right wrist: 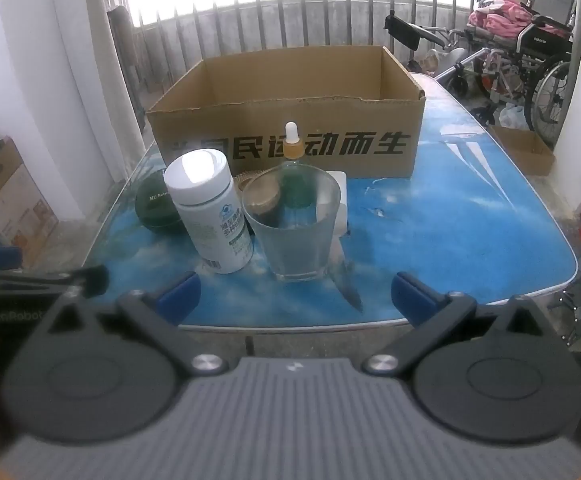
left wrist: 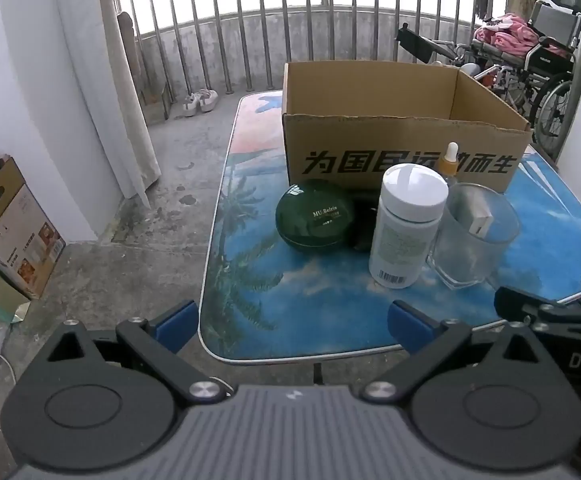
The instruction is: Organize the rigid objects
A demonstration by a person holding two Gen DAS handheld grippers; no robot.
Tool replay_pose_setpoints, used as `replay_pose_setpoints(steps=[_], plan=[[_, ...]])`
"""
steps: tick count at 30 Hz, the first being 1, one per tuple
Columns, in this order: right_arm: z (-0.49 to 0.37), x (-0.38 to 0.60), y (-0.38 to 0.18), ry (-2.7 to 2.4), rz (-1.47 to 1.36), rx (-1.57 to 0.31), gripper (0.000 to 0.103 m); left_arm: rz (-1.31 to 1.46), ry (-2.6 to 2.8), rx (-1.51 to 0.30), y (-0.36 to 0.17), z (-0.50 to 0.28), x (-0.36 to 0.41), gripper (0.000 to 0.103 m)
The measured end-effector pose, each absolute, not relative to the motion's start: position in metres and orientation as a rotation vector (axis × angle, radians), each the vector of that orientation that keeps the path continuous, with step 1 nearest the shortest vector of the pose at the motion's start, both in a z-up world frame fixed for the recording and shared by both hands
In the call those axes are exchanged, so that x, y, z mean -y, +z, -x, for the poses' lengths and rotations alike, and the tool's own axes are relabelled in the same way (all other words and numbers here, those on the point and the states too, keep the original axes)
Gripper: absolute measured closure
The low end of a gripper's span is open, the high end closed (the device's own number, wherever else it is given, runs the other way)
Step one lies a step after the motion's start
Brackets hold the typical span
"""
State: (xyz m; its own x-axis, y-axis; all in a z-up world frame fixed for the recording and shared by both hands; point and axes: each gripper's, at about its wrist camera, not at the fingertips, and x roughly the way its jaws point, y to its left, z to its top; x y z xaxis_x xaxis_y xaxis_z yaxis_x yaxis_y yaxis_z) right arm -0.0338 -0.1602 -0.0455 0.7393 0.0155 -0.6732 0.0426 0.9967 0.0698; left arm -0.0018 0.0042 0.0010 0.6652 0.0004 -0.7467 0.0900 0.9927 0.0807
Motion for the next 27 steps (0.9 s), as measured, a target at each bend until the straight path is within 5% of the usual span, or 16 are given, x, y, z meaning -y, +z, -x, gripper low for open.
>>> replay_pose_setpoints(steps=[27], plan=[[0.0386,0.16,-0.0471,-0.018,-0.084,-0.739,0.001,-0.118,-0.048,-0.843,0.0015,0.0033,-0.0039,0.003]])
